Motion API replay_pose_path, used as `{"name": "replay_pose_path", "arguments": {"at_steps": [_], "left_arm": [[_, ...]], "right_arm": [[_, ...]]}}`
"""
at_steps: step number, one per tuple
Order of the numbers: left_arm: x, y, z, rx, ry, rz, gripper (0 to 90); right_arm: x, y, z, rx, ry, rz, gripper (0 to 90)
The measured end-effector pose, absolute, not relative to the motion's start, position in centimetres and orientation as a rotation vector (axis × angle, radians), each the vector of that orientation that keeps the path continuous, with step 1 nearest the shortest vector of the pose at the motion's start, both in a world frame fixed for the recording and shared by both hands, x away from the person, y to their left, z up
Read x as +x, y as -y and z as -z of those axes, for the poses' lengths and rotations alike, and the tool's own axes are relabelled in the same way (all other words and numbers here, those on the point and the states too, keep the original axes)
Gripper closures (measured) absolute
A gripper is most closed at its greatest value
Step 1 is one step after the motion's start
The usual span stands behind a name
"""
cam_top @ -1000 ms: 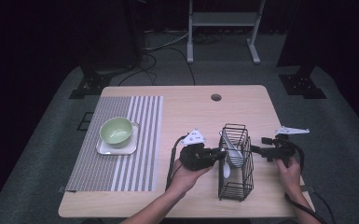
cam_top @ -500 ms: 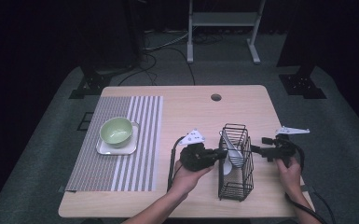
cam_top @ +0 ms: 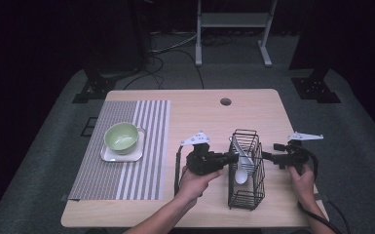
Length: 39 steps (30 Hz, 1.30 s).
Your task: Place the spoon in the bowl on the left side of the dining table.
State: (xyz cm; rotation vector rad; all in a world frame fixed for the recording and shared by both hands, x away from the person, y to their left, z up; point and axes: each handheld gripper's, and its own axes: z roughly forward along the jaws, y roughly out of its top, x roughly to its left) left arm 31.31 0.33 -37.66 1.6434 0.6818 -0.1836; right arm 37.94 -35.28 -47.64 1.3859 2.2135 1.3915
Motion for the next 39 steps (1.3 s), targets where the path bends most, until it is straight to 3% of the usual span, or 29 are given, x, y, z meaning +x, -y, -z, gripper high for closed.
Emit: {"name": "replay_pose_path", "arguments": {"at_steps": [39], "left_arm": [[31.6, -0.7, 33.8, 1.497, -0.681, 0.287, 85.0]], "right_arm": [[38.0, 35.2, 47.7, 1.397, -2.218, -1.368, 13.2]]}}
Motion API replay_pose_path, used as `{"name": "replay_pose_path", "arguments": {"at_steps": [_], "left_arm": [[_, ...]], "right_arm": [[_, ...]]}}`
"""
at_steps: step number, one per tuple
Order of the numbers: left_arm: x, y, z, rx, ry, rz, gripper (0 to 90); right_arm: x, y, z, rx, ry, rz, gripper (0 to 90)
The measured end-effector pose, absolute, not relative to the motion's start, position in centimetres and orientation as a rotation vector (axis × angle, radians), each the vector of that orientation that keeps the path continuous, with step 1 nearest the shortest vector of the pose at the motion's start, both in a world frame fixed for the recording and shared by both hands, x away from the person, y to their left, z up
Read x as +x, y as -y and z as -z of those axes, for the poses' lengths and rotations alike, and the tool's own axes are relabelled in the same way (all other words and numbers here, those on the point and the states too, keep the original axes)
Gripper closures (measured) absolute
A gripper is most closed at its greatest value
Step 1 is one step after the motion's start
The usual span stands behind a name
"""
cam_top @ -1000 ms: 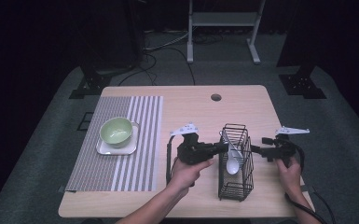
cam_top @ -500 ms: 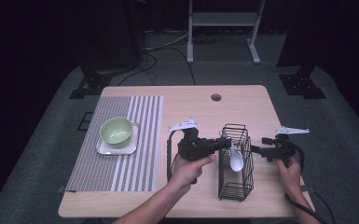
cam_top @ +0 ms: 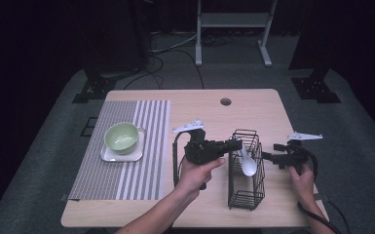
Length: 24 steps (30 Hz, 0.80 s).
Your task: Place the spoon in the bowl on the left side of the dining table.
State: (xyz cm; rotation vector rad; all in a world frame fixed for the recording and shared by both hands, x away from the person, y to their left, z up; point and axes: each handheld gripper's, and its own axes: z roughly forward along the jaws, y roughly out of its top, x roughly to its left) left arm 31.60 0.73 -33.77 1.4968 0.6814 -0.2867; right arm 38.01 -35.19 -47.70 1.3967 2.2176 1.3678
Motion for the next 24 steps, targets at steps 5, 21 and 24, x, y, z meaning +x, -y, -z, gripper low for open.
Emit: {"name": "replay_pose_path", "arguments": {"at_steps": [5, 21, 24], "left_arm": [[31.5, -0.7, 33.2, 1.48, -0.677, 0.283, 85.0], [31.8, -1.6, 31.5, 1.423, -0.677, 0.293, 84.9], [32.0, -2.0, 31.4, 1.404, -0.686, 0.295, 85.0]], "right_arm": [[38.0, 35.2, 47.7, 1.397, -2.217, -1.366, 13.2], [38.0, 35.2, 47.7, 1.399, -2.216, -1.359, 13.2], [38.0, 35.1, 47.7, 1.4, -2.217, -1.354, 13.2]]}}
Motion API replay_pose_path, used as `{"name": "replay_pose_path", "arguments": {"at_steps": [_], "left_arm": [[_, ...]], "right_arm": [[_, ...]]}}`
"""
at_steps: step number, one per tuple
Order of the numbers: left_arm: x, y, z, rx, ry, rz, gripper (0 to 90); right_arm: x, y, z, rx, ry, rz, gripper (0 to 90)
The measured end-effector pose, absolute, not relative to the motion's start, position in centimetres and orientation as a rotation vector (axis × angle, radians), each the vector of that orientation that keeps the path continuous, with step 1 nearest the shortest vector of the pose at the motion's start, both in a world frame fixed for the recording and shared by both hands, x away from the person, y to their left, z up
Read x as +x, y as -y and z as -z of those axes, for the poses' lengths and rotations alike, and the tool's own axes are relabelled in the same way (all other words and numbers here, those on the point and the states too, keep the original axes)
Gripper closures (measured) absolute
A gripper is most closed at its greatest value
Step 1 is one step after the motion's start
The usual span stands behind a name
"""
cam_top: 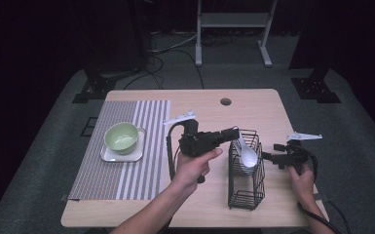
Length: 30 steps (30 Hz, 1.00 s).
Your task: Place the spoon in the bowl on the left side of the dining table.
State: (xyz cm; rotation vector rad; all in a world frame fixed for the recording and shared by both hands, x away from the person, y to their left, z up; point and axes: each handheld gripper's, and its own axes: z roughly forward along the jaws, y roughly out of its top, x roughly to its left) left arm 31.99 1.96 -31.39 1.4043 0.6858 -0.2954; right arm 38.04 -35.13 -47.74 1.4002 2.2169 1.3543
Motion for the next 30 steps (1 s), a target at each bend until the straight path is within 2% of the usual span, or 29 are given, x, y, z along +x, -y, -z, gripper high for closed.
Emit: {"name": "replay_pose_path", "arguments": {"at_steps": [30], "left_arm": [[33.7, -7.1, 33.2, 1.328, -0.799, 0.242, 84.9]], "right_arm": [[38.1, 35.0, 47.8, 1.404, -2.223, -1.332, 13.1]]}}
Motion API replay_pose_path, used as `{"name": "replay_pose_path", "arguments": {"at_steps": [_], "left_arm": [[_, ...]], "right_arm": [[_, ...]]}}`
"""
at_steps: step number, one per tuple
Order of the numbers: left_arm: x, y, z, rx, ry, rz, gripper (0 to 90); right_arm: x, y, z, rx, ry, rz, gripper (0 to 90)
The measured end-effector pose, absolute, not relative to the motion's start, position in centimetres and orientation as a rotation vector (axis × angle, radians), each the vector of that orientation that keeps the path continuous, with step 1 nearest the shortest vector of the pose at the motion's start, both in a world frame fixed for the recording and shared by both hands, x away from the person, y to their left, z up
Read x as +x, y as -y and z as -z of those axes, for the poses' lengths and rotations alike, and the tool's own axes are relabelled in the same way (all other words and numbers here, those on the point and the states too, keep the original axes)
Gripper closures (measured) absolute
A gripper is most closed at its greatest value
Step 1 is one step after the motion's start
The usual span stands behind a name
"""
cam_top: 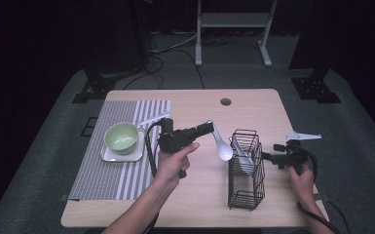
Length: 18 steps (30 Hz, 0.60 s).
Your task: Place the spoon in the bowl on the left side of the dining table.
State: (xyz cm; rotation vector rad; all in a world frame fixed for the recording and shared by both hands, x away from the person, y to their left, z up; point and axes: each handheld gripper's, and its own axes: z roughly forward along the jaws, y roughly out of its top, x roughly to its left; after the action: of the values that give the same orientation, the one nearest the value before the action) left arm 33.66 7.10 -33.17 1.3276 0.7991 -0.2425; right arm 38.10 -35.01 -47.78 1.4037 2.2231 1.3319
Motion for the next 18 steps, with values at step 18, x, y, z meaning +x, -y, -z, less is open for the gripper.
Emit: {"name": "replay_pose_path", "arguments": {"at_steps": [18], "left_arm": [[34.1, -9.3, 34.8, 1.297, -0.852, 0.223, 84.9]], "right_arm": [[38.2, 34.8, 47.8, 1.406, -2.231, -1.308, 13.1]]}}
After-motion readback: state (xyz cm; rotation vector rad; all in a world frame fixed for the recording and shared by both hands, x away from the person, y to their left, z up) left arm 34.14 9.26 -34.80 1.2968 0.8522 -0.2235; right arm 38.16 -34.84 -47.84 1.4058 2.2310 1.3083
